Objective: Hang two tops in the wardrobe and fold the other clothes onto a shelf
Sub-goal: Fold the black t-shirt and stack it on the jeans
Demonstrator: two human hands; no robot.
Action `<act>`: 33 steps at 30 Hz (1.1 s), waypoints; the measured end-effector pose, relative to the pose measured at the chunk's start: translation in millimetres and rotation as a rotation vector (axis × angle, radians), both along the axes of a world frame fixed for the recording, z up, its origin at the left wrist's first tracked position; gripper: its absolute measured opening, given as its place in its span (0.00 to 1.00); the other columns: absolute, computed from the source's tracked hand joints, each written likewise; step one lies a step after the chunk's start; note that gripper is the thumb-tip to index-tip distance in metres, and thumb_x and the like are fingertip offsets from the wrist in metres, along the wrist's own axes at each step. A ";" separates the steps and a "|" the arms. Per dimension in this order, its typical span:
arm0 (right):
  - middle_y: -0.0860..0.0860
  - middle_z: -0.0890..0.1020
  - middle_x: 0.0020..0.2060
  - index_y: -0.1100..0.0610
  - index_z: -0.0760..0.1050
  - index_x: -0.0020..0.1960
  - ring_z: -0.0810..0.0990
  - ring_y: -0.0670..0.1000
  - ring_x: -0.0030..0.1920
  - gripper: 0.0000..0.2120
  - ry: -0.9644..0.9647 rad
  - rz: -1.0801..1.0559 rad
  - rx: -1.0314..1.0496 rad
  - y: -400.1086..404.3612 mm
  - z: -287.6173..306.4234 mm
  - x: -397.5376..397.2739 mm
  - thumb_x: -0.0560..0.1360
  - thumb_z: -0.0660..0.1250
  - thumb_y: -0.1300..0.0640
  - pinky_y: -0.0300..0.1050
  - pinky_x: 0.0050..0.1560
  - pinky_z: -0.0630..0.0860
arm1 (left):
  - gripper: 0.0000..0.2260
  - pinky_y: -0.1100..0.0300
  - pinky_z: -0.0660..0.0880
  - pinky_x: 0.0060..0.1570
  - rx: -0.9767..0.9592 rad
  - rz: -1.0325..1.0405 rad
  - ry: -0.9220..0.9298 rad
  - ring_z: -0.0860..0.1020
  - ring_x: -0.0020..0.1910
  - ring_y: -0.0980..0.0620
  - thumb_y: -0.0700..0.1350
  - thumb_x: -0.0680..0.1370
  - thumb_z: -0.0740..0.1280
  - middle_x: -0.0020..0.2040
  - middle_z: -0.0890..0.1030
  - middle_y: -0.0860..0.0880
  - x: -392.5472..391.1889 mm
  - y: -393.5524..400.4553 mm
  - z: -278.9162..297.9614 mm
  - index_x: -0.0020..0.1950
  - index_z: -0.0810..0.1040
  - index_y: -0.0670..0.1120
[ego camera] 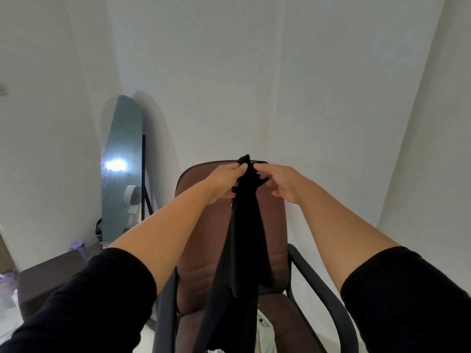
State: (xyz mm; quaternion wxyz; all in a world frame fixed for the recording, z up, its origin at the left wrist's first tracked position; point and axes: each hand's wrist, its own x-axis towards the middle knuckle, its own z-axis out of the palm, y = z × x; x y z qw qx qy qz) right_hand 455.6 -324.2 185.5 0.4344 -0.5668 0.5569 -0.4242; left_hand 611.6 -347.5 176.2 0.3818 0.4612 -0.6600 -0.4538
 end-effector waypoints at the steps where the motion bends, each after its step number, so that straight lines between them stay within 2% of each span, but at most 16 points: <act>1: 0.49 0.75 0.62 0.53 0.73 0.65 0.69 0.50 0.62 0.19 0.019 -0.015 -0.008 -0.7 -0.6 -0.2 0.77 0.63 0.46 0.48 0.59 0.64 | 0.15 0.55 0.75 0.56 -0.025 -0.056 -0.037 0.78 0.56 0.53 0.52 0.79 0.64 0.58 0.79 0.50 2.0 0.4 -2.5 0.64 0.74 0.48; 4: 0.49 0.74 0.62 0.54 0.70 0.68 0.69 0.50 0.64 0.20 0.052 0.011 -0.042 -0.5 -1.9 0.7 0.78 0.62 0.48 0.42 0.54 0.67 | 0.26 0.57 0.73 0.60 -0.195 -0.092 -0.219 0.76 0.59 0.53 0.47 0.74 0.71 0.61 0.78 0.51 4.2 -2.6 -12.0 0.70 0.67 0.50; 6: 0.51 0.72 0.63 0.55 0.66 0.71 0.68 0.50 0.66 0.22 0.058 0.027 -0.098 -1.7 -2.8 0.8 0.78 0.62 0.54 0.37 0.50 0.66 | 0.26 0.54 0.71 0.64 -0.276 -0.020 -0.255 0.75 0.62 0.51 0.42 0.75 0.68 0.61 0.77 0.50 3.4 -6.7 -13.5 0.71 0.66 0.52; 8: 0.52 0.67 0.70 0.56 0.62 0.74 0.66 0.51 0.68 0.28 0.054 0.010 -0.155 -1.7 -3.8 -1.8 0.75 0.63 0.61 0.36 0.53 0.64 | 0.23 0.52 0.71 0.65 -0.307 -0.036 -0.259 0.75 0.62 0.50 0.38 0.77 0.64 0.61 0.78 0.50 4.5 -7.8 -9.9 0.70 0.68 0.53; 10: 0.51 0.63 0.73 0.59 0.72 0.64 0.65 0.51 0.69 0.19 0.107 0.020 -0.262 -1.0 -3.9 -8.1 0.73 0.62 0.67 0.36 0.56 0.64 | 0.20 0.51 0.71 0.65 -0.337 -0.094 -0.295 0.76 0.61 0.50 0.36 0.78 0.61 0.60 0.79 0.49 7.2 -6.8 -5.1 0.69 0.71 0.51; 11: 0.51 0.63 0.73 0.59 0.73 0.57 0.65 0.52 0.70 0.14 0.125 0.035 -0.305 -0.5 -4.5 -11.4 0.73 0.63 0.69 0.38 0.57 0.65 | 0.19 0.51 0.71 0.65 -0.356 -0.110 -0.313 0.76 0.60 0.50 0.36 0.79 0.60 0.59 0.79 0.49 8.4 -6.4 -2.7 0.68 0.72 0.50; 12: 0.51 0.65 0.72 0.57 0.71 0.56 0.67 0.52 0.68 0.14 0.118 0.053 -0.322 -0.4 -5.5 -14.4 0.73 0.65 0.69 0.40 0.58 0.67 | 0.19 0.52 0.71 0.64 -0.373 -0.121 -0.319 0.76 0.60 0.50 0.36 0.79 0.60 0.58 0.80 0.50 9.2 -5.1 -0.4 0.68 0.72 0.50; 15: 0.54 0.75 0.60 0.49 0.62 0.68 0.76 0.53 0.57 0.29 0.061 0.135 -0.307 1.7 -7.2 -19.3 0.73 0.69 0.67 0.44 0.57 0.75 | 0.16 0.54 0.73 0.62 -0.408 -0.124 -0.304 0.77 0.57 0.51 0.36 0.80 0.59 0.54 0.81 0.49 10.2 -1.7 3.7 0.66 0.74 0.48; 17: 0.49 0.75 0.55 0.44 0.59 0.72 0.77 0.50 0.55 0.35 0.100 0.153 -0.314 2.2 -7.3 -18.5 0.73 0.70 0.65 0.44 0.58 0.75 | 0.14 0.54 0.74 0.60 -0.430 -0.122 -0.302 0.78 0.55 0.49 0.37 0.80 0.59 0.52 0.81 0.48 10.9 -1.7 4.6 0.62 0.76 0.48; 19: 0.49 0.75 0.55 0.45 0.62 0.71 0.77 0.50 0.55 0.32 0.126 0.154 -0.323 2.4 -6.1 -16.4 0.73 0.70 0.64 0.44 0.59 0.75 | 0.11 0.53 0.74 0.58 -0.451 -0.123 -0.294 0.78 0.52 0.49 0.36 0.80 0.60 0.50 0.80 0.47 12.2 -2.1 2.8 0.58 0.75 0.47; 21: 0.54 0.78 0.55 0.52 0.70 0.68 0.78 0.53 0.55 0.24 0.132 0.152 -0.303 2.2 -4.2 -15.5 0.74 0.69 0.64 0.44 0.57 0.76 | 0.08 0.53 0.75 0.56 -0.451 -0.114 -0.251 0.78 0.49 0.49 0.36 0.80 0.60 0.52 0.80 0.48 14.4 -1.6 0.6 0.55 0.70 0.48; 23: 0.54 0.81 0.51 0.57 0.75 0.61 0.80 0.54 0.52 0.15 0.145 0.132 -0.268 3.2 -2.0 -15.2 0.74 0.69 0.62 0.42 0.52 0.77 | 0.10 0.52 0.76 0.52 -0.452 -0.076 -0.230 0.79 0.45 0.48 0.37 0.79 0.60 0.52 0.82 0.48 17.6 -1.5 -1.5 0.55 0.65 0.50; 25: 0.52 0.82 0.45 0.57 0.77 0.56 0.81 0.52 0.47 0.10 0.143 0.109 -0.262 5.9 0.6 -15.1 0.75 0.69 0.60 0.40 0.48 0.77 | 0.10 0.52 0.77 0.47 -0.473 -0.037 -0.227 0.78 0.39 0.49 0.38 0.80 0.60 0.47 0.84 0.48 20.8 -2.2 -4.0 0.54 0.63 0.51; 27: 0.52 0.82 0.45 0.56 0.77 0.54 0.81 0.51 0.46 0.08 0.105 0.084 -0.271 7.4 2.2 -15.9 0.75 0.68 0.60 0.42 0.49 0.78 | 0.10 0.54 0.76 0.43 -0.495 -0.021 -0.211 0.77 0.37 0.50 0.38 0.80 0.59 0.47 0.83 0.49 21.8 -1.6 -4.7 0.52 0.64 0.53; 30: 0.54 0.81 0.46 0.56 0.77 0.53 0.80 0.54 0.47 0.05 0.058 0.000 -0.302 6.7 1.8 -19.5 0.76 0.66 0.61 0.49 0.53 0.77 | 0.10 0.57 0.75 0.44 -0.512 -0.032 -0.241 0.77 0.39 0.50 0.40 0.79 0.60 0.47 0.82 0.49 21.6 1.3 -2.6 0.47 0.67 0.57; 33: 0.54 0.79 0.42 0.58 0.76 0.49 0.77 0.53 0.43 0.02 0.087 -0.071 -0.353 4.9 2.1 -22.4 0.76 0.65 0.62 0.45 0.46 0.75 | 0.08 0.56 0.77 0.52 -0.481 -0.110 -0.294 0.81 0.47 0.48 0.43 0.79 0.61 0.46 0.82 0.50 19.6 6.2 -4.1 0.51 0.70 0.57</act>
